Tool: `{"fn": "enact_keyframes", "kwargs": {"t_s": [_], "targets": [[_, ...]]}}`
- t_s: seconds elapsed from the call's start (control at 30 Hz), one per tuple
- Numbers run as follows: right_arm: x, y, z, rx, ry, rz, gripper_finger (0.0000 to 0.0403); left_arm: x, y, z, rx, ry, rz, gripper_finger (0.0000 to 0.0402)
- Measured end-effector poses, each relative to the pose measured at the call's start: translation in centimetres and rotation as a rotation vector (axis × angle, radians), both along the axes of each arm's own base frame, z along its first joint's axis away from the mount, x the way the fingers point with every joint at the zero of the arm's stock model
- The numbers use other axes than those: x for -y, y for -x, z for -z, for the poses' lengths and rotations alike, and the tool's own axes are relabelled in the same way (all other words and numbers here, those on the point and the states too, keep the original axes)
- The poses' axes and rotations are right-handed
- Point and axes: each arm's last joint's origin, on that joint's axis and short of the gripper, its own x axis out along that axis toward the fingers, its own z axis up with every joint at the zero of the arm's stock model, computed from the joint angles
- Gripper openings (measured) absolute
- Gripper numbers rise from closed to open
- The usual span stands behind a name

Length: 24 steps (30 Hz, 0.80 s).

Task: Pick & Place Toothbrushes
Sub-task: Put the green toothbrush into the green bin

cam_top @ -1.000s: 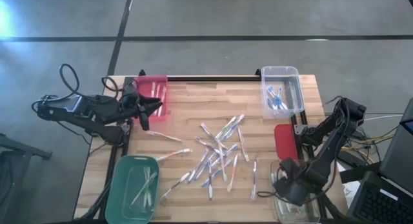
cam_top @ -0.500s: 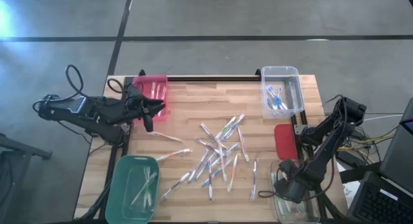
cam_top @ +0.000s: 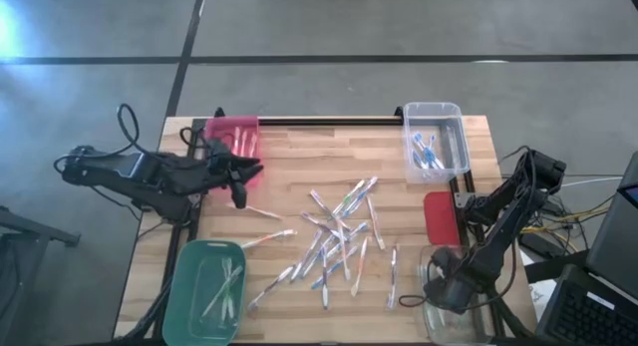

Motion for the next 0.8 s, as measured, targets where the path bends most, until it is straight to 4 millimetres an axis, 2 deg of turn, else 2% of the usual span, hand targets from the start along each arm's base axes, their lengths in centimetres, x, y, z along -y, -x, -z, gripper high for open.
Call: {"fn": "enact_keyframes", "kwargs": {"t_s": [0.13, 0.47, 0.6, 0.8], "targets": [[-0.5, -0.3, -1.2, 0.03, -0.049, 0.003, 0.0179, 0.2, -0.7, 0.4, -0.024, -0.006, 0.0, 0.0094], [-1.0, -0.7, -3.8, 0.038, -0.014, -0.009, 0.0171, 0.6, -2.4, 1.4, -0.09, -0.022, 0.0, 0.0094], [-0.9, -1.2, -4.1, 0.091, -0.01, -0.054, 0.0179, 0.8, -3.2, 1.9, -0.12, -0.029, 0.0, 0.0094], [0.0, -2.0, -3.6, 0.113, -0.001, -0.231, 0.0184, 1.1, -4.4, 2.8, -0.167, -0.04, 0.0, 0.0094]]}}
